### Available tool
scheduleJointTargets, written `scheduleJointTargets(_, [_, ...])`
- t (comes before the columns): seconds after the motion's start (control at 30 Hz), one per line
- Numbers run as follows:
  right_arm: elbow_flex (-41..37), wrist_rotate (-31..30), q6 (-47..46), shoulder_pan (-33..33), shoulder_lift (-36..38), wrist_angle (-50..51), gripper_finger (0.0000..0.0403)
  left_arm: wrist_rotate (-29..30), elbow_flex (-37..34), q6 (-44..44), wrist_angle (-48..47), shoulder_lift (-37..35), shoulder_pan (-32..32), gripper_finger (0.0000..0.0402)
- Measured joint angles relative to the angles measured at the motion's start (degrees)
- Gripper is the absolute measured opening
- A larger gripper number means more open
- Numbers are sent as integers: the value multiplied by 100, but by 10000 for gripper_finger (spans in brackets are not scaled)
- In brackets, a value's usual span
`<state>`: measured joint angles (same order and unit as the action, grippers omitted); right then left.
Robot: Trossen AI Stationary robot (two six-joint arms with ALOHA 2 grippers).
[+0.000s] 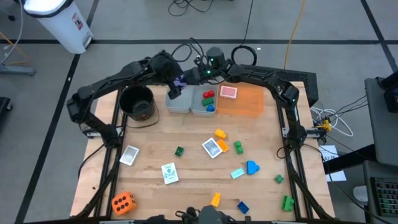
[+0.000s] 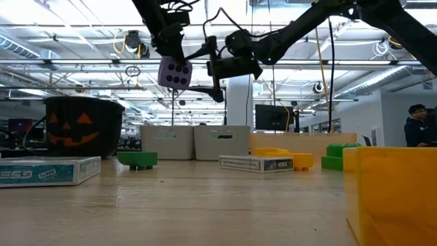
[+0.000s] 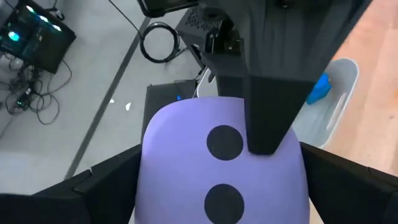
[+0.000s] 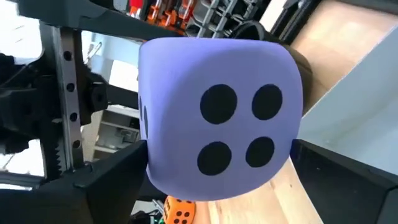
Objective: Pick & Place Toys
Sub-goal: Put the purple dice into the left gray bin
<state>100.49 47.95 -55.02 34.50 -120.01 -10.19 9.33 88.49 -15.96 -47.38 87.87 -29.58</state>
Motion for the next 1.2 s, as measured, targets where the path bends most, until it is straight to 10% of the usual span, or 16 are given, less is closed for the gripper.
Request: scheduleJointTargets(1.2, [0,-482,731,370,-219,439,234,-317,-15,482,515,654,-756,399])
